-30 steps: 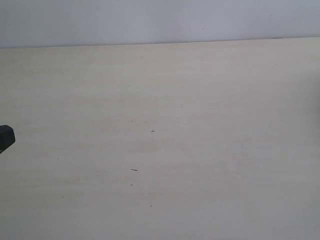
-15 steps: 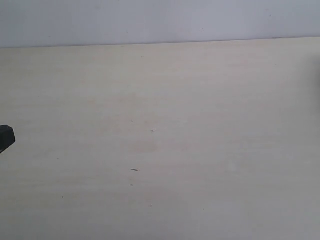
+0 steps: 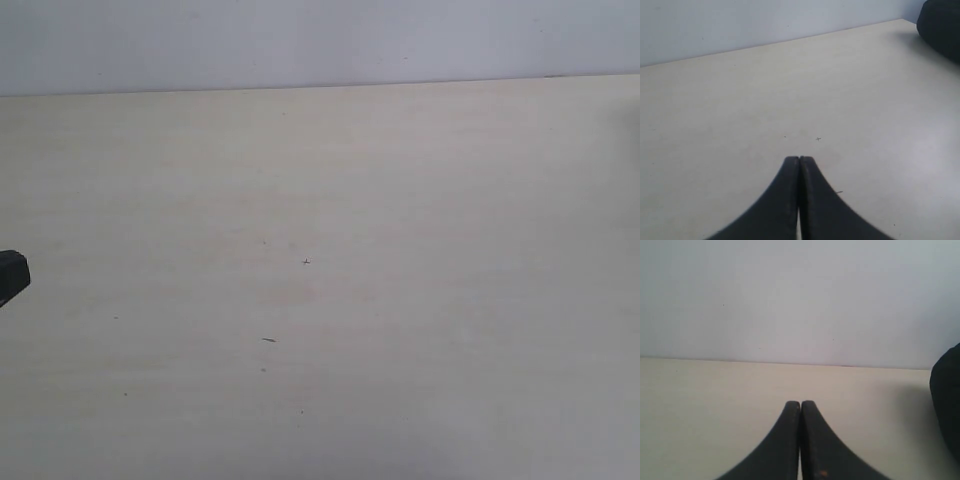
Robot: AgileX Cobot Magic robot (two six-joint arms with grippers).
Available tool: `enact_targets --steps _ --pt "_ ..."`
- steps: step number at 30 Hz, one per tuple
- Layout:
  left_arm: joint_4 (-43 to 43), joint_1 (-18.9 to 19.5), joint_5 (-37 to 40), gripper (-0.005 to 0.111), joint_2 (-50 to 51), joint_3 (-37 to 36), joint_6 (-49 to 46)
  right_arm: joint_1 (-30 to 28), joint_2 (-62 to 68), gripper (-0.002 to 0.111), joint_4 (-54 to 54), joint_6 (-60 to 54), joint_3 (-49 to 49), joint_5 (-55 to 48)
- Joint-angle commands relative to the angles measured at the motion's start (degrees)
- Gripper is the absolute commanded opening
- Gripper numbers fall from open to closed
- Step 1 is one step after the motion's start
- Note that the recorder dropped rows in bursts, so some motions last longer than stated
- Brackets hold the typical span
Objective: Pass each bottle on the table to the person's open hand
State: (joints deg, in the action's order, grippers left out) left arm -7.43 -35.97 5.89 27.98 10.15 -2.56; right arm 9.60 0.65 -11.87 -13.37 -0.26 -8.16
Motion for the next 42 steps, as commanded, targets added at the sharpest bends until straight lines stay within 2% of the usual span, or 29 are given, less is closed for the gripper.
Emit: enact_targets --steps 1,13,42 --pt "-0.2 0.2 -0.7 0.0 -0.3 -0.1 -0.1 -0.3 -0.6 0.0 0.5 -0.2 0.3 -1.2" --pt "-0.2 0.2 -0.7 0.0 -0.3 -0.1 -0.1 -0.3 -0.6 0.0 0.4 -0.4 0.3 -8.3" --pt "-0.2 0.2 -0.7 0.0 -0.3 -0.1 -0.1 -0.3 -0.6 0.0 0.2 0.0 0.3 -8.4"
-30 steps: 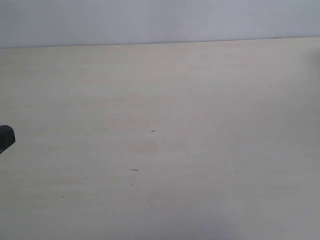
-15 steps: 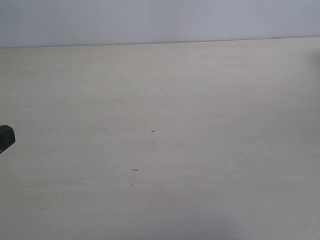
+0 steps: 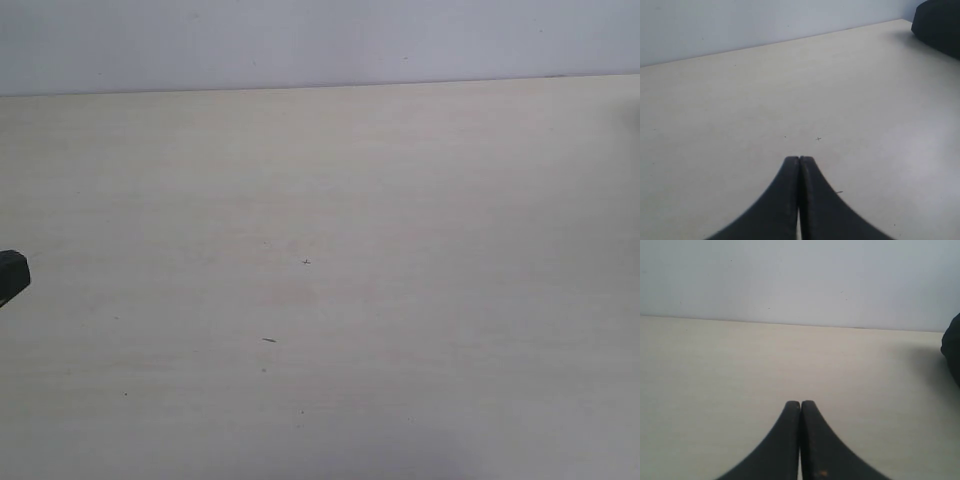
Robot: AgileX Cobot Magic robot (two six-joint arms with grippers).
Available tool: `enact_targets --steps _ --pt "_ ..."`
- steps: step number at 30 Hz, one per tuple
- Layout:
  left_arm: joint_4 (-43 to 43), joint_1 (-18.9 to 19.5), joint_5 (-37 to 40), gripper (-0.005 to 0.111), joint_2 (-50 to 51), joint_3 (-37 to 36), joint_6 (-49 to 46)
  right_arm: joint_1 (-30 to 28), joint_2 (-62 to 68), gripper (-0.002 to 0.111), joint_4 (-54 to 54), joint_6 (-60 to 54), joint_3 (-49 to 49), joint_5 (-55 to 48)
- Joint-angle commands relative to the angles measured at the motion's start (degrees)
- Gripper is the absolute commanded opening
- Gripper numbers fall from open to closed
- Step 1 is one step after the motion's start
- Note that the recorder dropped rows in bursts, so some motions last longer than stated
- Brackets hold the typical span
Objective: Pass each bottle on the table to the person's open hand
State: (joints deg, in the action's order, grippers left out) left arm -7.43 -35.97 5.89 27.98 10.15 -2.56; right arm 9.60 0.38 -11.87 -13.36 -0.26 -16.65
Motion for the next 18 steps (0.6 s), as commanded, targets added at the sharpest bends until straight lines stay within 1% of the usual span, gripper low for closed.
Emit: enact_targets --steps 1,4,6,9,14,18 --pt "-0.2 0.2 -0.7 0.0 -0.3 -0.1 -0.1 -0.3 -0.4 0.0 0.2 0.0 0.3 0.1" --pt "-0.2 0.4 -0.7 0.0 -0.3 -0.1 -0.2 -0.3 -0.4 0.0 0.2 0.0 0.3 0.1" --pt "-0.2 1.7 -0.7 0.0 -1.0 -0.1 -0.2 -0.3 -0.4 0.0 0.2 0.0 0.3 0.1" --pt "0.9 6.5 0.0 0.0 -4.8 -0.1 -4.2 -0.3 -0.4 0.0 0.2 0.0 0.3 0.1" --pt "1.1 15.8 7.1 0.0 -13.1 -0.1 -6.0 -0.3 -0.4 0.0 0.2 0.0 0.3 0.1" --pt "1.1 21.3 12.3 0.0 -18.8 -0.2 -6.0 -0.3 -0.4 0.0 0.2 0.0 0.3 0.1"
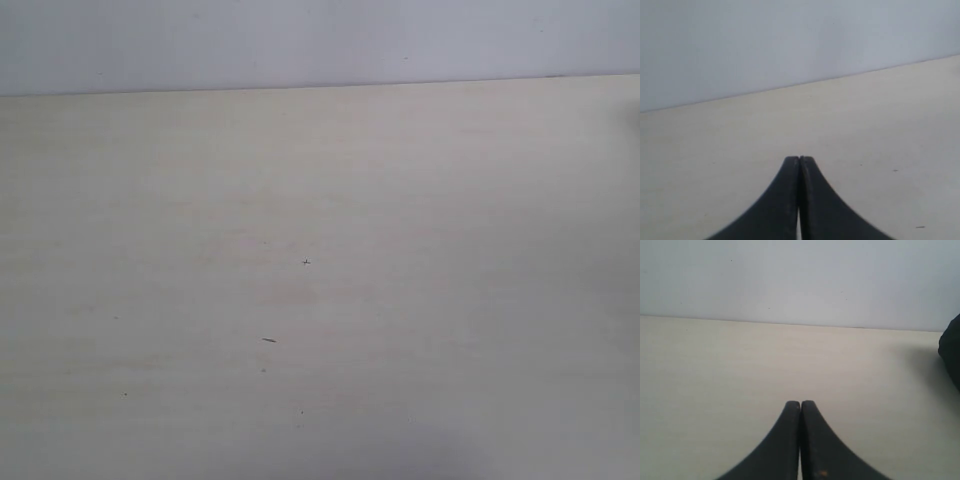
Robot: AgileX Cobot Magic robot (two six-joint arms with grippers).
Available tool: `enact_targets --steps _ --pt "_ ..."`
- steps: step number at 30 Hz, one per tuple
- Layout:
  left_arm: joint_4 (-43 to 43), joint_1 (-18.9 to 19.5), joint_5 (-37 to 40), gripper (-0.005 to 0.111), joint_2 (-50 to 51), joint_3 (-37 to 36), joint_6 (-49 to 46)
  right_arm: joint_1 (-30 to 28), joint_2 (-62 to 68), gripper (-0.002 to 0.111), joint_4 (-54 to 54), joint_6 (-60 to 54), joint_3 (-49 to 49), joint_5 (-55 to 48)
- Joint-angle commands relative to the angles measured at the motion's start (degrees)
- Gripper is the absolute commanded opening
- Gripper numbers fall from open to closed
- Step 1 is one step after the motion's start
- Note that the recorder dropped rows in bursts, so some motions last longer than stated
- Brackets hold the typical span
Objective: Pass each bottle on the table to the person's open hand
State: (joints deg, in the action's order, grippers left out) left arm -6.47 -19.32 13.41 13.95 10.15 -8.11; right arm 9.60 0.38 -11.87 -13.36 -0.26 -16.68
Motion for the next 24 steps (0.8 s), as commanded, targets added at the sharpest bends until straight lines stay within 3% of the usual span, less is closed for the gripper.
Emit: enact_targets --steps 1,8,16,22,24 --pt "-0.1 5.7 4.7 0.0 -6.1 -0.5 -0.5 -0.3 -0.4 0.0 0.2 0.0 0.3 0.1" --pt "-0.8 9.3 4.4 0.0 -13.6 -1.6 -0.2 -0.3 -0.4 0.0 0.2 0.0 0.3 0.1" --pt "-0.8 9.5 4.1 0.0 -14.0 -6.5 -0.5 -0.3 -0.4 0.0 0.2 0.0 0.3 0.1" --pt "-0.8 11.6 2.5 0.0 -14.0 -10.2 -0.5 -0.3 -0.4 0.0 0.1 0.0 0.3 0.1" --pt "-0.8 12.0 5.8 0.0 -14.0 -10.2 -0.5 -0.3 -0.4 0.0 0.1 0.0 0.3 0.1"
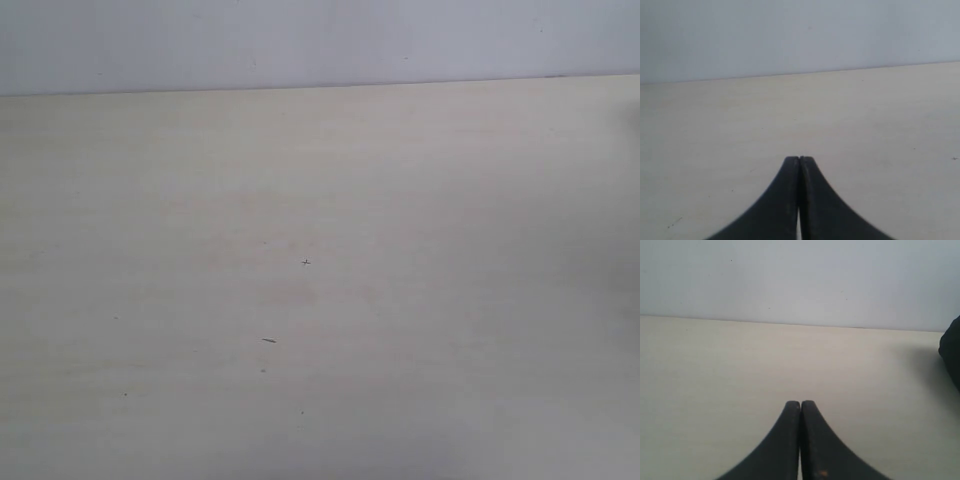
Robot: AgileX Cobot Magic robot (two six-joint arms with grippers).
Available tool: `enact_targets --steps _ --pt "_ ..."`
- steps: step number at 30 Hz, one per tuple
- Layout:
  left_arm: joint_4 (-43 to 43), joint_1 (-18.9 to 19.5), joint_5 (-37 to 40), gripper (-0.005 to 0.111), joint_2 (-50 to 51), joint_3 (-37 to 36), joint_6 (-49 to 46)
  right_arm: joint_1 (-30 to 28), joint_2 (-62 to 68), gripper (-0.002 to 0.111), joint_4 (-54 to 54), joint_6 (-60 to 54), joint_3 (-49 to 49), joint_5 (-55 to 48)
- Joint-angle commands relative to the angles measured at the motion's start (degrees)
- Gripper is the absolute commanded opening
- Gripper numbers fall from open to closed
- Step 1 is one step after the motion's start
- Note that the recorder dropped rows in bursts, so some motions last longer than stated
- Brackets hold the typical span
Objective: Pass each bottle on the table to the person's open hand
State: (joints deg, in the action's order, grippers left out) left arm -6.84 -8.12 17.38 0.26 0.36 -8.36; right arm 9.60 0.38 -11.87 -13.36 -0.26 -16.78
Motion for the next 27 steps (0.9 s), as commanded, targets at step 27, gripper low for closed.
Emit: enact_targets --steps 27 --pt "-0.4 0.8 3.2 0.0 -0.3 -0.4 -0.2 -0.3 -0.4 0.0 0.1 0.0 0.3 0.2"
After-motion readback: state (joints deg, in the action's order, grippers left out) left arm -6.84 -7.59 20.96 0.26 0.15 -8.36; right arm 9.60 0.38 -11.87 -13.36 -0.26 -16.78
